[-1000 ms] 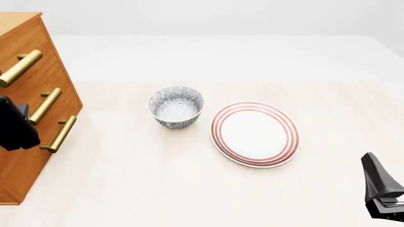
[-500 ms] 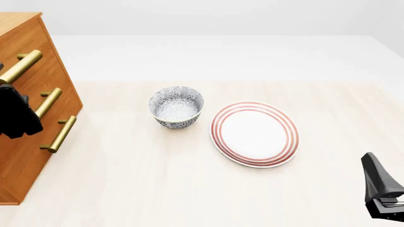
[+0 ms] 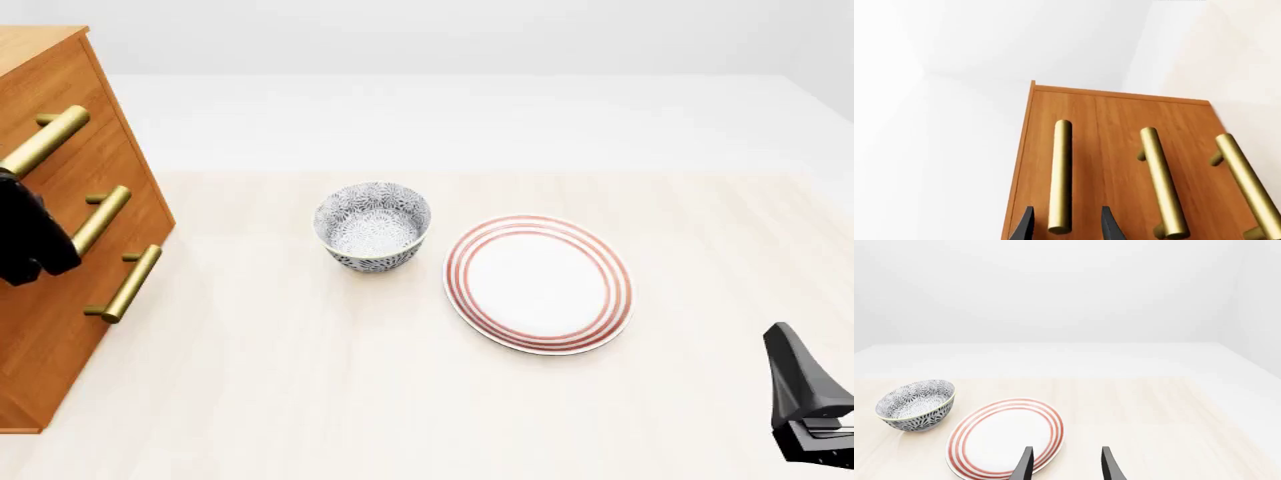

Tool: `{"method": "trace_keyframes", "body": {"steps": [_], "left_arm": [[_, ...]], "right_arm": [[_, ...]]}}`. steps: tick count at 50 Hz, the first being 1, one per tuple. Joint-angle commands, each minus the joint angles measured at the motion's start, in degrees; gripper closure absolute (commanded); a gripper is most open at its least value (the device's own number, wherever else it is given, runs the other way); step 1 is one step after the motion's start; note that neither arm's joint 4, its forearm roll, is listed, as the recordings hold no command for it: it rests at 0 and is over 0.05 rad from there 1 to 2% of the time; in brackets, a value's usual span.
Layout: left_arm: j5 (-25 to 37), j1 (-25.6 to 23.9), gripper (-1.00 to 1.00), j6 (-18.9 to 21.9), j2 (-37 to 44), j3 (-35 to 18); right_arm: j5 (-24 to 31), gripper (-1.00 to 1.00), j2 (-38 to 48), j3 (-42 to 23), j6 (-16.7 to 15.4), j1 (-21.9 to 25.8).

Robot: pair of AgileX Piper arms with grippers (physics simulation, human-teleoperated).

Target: Open the top drawer of the cabinet.

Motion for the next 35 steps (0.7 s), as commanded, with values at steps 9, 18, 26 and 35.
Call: {"method": "trace_keyframes", "body": {"steps": [9,18,26,35], "left_arm": [[-2.19,1.54,1.00,0.88,-0.67,1.22],[-3.17,1.09,1.00,1.80,-1.37,2.53],[-3.89,-0.33,1.00,3.37,-2.43,3.87],[-4.78,-1.44,1.00,4.62,-2.84,5.07]], "right_arm": [[0.00,-1.00,0.00,0.00,0.00,0.00],[0.00,-1.00,-0.01,0.00,-0.01,-0.01],[0.00,-1.00,-0.01,0.00,0.00,0.00],[0.00,-1.00,0.00,0.00,0.00,-0.01]]}}
